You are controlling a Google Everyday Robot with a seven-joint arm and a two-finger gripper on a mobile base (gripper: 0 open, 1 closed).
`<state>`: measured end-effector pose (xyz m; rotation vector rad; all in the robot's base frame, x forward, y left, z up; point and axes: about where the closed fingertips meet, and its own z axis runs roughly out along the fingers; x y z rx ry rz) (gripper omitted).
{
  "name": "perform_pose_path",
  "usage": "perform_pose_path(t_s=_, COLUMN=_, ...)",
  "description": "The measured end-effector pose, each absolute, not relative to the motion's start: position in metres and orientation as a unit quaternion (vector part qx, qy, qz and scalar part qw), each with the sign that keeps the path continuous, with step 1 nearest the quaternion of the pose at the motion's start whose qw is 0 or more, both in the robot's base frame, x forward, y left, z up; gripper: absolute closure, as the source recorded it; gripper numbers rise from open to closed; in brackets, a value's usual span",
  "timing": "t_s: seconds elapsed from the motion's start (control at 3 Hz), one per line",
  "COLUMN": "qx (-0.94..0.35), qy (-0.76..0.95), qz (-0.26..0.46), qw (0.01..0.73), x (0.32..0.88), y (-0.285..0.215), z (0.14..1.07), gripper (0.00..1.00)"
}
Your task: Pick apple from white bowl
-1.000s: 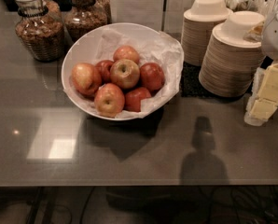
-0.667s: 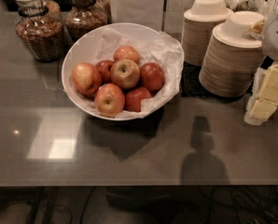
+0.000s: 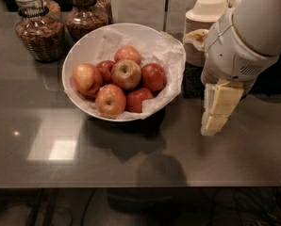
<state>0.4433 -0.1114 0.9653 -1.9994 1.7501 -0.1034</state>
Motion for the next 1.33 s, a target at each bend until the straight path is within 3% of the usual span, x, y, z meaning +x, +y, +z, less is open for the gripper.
perform_pose_path(t_s=0.67, qx=-0.784, qy=0.546, qz=-0.069, qw=0.287, x=0.449, y=-0.062, z=0.989, gripper=0.0)
perform_pose_path(t_s=1.33, qx=-0.785, qy=0.54, qz=-0.075, qw=0.294, x=0.449, y=-0.059, z=0.999, gripper=0.0)
